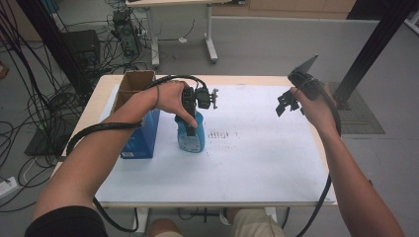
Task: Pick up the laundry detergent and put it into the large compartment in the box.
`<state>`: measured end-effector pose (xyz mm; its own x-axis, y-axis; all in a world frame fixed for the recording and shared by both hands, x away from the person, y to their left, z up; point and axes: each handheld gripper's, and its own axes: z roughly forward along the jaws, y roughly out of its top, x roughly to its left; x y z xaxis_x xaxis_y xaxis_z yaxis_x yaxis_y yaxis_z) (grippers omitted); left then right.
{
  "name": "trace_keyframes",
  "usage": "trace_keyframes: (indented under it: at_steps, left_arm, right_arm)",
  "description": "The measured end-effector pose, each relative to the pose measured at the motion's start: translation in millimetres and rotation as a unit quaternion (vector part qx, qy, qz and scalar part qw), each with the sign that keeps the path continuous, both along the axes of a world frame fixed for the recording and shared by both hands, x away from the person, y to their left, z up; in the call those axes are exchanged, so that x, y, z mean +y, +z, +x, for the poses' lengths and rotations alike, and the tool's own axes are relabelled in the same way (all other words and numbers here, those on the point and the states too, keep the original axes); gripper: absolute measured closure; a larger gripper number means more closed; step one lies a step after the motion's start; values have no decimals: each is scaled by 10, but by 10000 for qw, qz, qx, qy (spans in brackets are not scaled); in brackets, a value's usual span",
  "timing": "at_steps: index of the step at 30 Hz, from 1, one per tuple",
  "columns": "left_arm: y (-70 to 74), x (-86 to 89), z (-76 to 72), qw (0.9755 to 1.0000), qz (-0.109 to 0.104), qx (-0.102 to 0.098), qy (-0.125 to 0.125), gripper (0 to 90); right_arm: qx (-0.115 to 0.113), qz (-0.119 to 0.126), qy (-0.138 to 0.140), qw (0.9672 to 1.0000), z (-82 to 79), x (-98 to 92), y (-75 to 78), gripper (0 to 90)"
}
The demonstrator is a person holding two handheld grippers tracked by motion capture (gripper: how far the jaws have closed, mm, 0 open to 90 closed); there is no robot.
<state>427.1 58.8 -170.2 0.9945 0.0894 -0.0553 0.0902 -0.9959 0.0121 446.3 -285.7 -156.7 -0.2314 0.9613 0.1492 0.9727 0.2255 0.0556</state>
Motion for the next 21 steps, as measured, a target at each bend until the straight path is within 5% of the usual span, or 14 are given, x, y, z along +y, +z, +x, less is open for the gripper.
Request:
trace_keyframes:
  at_steps: [21]
  left_arm:
    - [9,15,4,10000,-37,9,38,44]
  right_arm:
    - [17,-9,12,10000,12,17,-7,75]
